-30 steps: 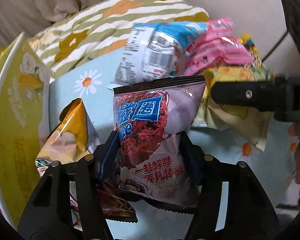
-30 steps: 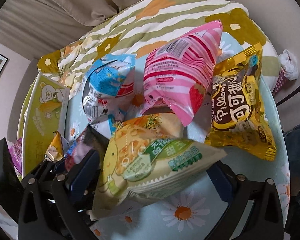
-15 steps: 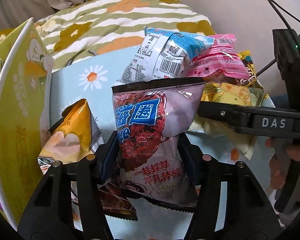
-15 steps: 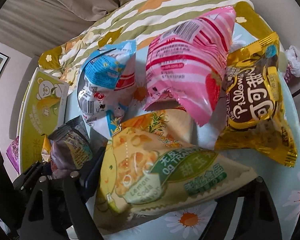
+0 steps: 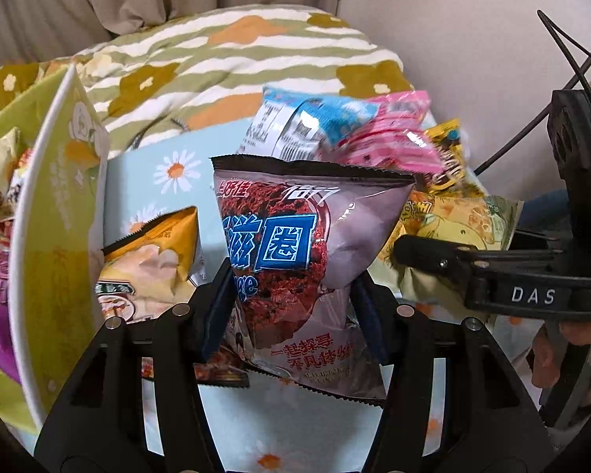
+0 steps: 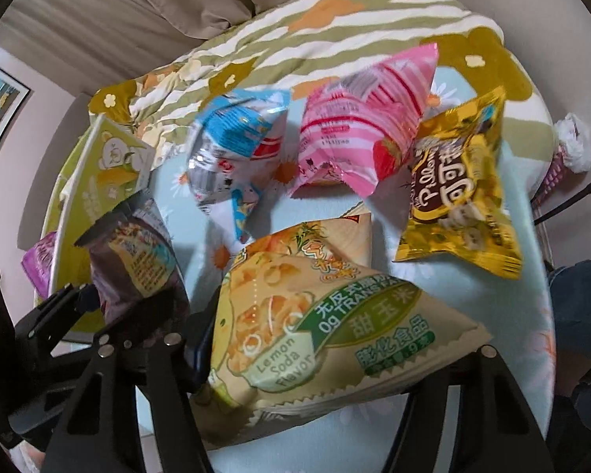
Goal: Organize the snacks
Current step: 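Carry the purple-and-blue bag with the left tool while the right carries the lemon-green bag over the box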
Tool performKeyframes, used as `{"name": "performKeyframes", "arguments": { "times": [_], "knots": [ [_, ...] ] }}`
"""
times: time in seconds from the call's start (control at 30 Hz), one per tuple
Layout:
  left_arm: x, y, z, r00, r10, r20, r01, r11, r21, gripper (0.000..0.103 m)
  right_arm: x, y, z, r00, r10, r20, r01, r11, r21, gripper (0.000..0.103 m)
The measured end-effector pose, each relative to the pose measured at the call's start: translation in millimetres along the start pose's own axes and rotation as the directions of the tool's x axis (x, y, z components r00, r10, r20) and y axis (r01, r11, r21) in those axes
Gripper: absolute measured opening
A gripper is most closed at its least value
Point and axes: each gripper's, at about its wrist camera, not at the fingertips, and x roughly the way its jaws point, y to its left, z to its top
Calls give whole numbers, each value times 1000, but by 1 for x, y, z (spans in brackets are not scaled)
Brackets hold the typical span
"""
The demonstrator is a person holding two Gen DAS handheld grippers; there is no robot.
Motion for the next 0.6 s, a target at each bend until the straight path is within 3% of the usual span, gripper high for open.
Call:
{"name": "performKeyframes", "arguments": {
  "times": [0.3,0.6],
  "knots": [
    [-54,-10,13,990,-14,137,21,999,-48,55,-53,14,8,997,14,78,-8,997,-72,62],
    [-121,22,18,956,62,288,-24,991,-134,55,-93,70,23,985,78,156,-43,975,-217,62]
  ]
}}
